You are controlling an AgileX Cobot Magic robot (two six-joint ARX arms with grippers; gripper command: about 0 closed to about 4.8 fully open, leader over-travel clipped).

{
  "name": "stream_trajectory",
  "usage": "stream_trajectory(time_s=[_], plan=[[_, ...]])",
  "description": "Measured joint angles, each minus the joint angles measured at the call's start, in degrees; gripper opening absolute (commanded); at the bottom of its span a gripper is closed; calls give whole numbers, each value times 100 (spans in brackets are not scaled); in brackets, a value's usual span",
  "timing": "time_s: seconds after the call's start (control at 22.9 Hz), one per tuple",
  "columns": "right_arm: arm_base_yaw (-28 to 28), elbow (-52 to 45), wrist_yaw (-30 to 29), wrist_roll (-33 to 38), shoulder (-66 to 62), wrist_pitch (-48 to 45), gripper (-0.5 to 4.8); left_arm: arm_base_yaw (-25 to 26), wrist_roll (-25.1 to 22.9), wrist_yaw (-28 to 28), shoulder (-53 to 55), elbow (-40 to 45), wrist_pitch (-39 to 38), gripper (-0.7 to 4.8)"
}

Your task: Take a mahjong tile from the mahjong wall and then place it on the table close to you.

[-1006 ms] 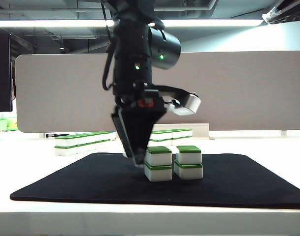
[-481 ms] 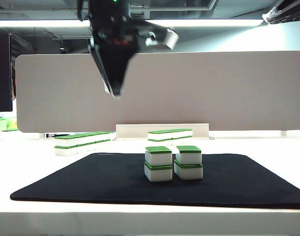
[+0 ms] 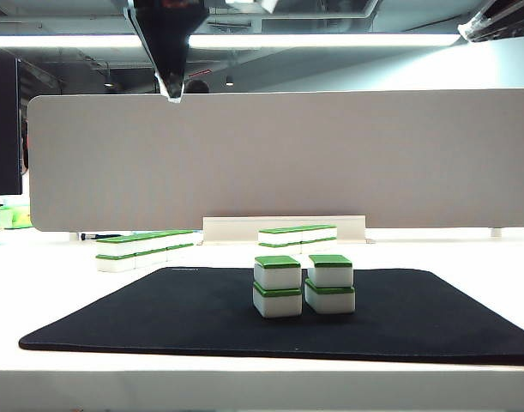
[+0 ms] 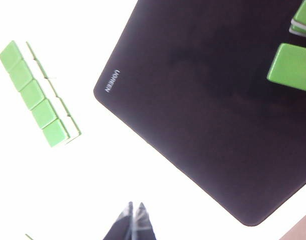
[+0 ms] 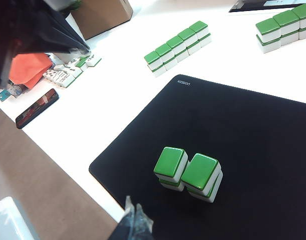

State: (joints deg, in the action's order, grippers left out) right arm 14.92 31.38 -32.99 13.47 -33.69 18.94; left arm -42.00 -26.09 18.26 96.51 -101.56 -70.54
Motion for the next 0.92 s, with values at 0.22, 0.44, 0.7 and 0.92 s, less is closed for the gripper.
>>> stream_trajectory(time_s=[0.22, 0.44, 0.7, 0.92], plan=[[0, 0, 2, 0, 2, 0, -1, 0, 9, 168, -177, 0, -109, -6], [0, 0, 0, 0, 2, 0, -1, 2, 203, 1305, -321, 0, -597, -6], [0, 0, 0, 0, 4, 0, -1, 7, 758, 2234, -350, 0, -529, -6], [0, 0, 0, 0, 4, 0, -1, 7, 796, 2337, -350, 0, -232, -6]])
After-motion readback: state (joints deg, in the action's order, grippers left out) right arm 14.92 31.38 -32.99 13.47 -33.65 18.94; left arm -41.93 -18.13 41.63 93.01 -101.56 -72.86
